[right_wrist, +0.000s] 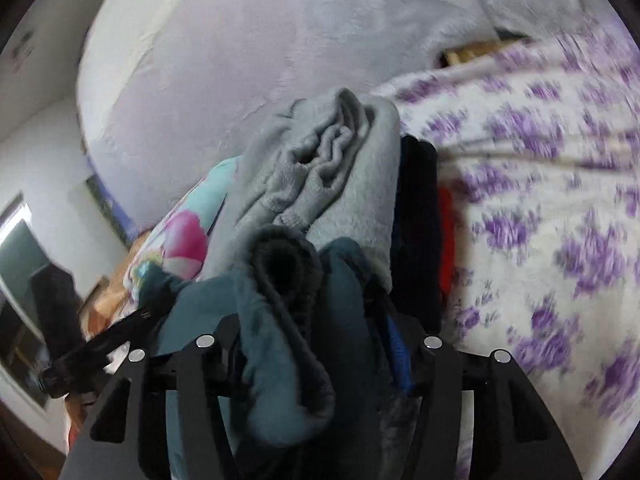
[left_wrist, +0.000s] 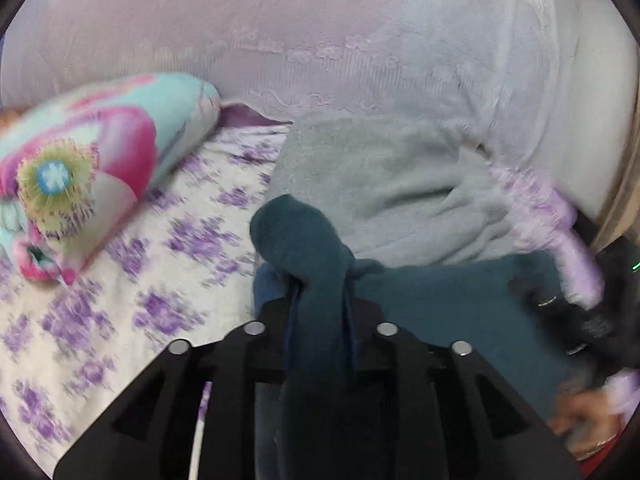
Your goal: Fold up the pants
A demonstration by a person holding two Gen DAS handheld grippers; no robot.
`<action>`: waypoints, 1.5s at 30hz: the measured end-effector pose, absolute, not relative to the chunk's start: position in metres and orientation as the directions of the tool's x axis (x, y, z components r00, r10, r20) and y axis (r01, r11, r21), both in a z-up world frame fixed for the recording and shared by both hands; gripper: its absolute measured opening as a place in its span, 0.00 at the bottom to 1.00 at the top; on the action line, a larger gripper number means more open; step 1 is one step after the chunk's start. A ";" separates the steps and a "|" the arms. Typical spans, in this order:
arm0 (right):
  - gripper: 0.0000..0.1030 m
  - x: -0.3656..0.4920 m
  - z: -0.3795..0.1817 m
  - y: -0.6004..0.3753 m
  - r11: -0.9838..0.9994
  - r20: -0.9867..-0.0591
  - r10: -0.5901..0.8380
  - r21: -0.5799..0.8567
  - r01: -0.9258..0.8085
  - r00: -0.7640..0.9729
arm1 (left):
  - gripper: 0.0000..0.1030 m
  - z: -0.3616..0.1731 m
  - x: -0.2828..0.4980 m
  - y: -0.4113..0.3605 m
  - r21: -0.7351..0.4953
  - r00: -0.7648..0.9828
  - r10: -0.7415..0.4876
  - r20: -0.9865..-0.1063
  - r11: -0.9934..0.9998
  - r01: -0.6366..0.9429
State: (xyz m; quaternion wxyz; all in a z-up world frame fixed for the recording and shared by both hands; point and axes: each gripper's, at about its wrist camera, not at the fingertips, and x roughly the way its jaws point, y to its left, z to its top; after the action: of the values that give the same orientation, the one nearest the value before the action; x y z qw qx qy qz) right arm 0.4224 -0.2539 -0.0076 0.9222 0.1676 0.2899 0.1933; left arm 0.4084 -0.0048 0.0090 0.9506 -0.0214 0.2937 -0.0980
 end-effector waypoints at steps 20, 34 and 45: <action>0.63 0.419 -0.017 -0.250 0.874 -0.472 0.443 0.417 -0.250 0.762 | 0.28 0.010 0.397 -0.012 -0.047 0.835 -0.169 -0.524 0.984 0.170; 0.74 0.416 -0.017 -0.250 0.890 -0.479 0.413 0.392 -0.232 0.775 | 0.29 0.010 0.398 -0.011 -0.041 0.836 -0.164 -0.524 0.985 0.167; 0.96 0.359 0.023 -0.229 0.977 -0.347 0.197 0.143 -0.156 0.917 | 0.89 0.032 0.360 0.005 -0.054 0.885 -0.077 -0.459 0.997 0.059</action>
State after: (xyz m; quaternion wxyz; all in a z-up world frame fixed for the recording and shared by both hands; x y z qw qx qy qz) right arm 0.3593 -0.2289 0.0235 0.9774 0.0564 0.1829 0.0901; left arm 0.3604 0.0052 0.0318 0.9706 -0.0191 0.2373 -0.0352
